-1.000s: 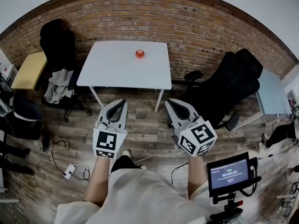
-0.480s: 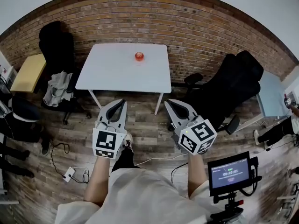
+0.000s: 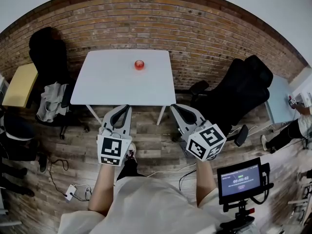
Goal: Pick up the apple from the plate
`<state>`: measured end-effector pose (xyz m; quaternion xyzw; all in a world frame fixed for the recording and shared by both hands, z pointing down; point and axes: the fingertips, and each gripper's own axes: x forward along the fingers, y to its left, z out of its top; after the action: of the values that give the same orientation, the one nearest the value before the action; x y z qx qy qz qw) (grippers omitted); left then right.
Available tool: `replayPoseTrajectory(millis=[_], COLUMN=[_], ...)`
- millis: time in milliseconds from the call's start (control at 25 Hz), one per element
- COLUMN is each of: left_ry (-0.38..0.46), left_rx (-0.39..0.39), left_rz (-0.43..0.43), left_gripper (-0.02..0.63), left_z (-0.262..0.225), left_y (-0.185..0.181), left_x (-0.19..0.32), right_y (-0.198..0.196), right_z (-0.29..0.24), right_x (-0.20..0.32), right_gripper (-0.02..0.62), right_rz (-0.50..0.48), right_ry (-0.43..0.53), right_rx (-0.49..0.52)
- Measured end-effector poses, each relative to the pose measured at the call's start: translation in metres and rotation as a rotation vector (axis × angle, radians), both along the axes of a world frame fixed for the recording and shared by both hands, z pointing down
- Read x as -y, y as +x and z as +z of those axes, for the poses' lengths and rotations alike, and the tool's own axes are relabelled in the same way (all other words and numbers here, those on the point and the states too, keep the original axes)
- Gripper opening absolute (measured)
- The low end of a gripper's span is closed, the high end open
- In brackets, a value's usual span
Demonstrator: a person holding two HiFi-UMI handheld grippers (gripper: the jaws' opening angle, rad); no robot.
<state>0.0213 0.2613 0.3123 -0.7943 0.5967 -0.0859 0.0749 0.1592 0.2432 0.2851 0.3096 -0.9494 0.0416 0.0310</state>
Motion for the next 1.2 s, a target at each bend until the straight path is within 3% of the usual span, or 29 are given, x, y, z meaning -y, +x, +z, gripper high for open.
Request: replayPoseTrajectory(millis=[400,600,920,1200], left_ry=[-0.02,-0.043,-0.051,-0.068], left_rx=[0.011,-0.018,-0.019,-0.026], left_rz=[0.051,0.062,0.09,0.091], left_gripper=[0.006,0.006,0.006,0.006], left_z=[-0.001,0.001,-0.001,0.002], left_y=[-0.035,-0.058,-0.066,-0.088], left_x=[0.103,0.156,0.178,0.218], right_y=[-0.034,-0.061,-0.082,-0.096], right_z=[-0.008,0.0,-0.013,-0.008], right_x=[0.095,0.142,0.15,0.197], right_gripper=[0.003,0.003,0.003,0.003], right_rz=[0.045,0.004,-0.044,0.032], right_ry=[-0.011,-0.076,-0.025,-0.046], right_rx=[0.005,0.017,-0.004,0.063])
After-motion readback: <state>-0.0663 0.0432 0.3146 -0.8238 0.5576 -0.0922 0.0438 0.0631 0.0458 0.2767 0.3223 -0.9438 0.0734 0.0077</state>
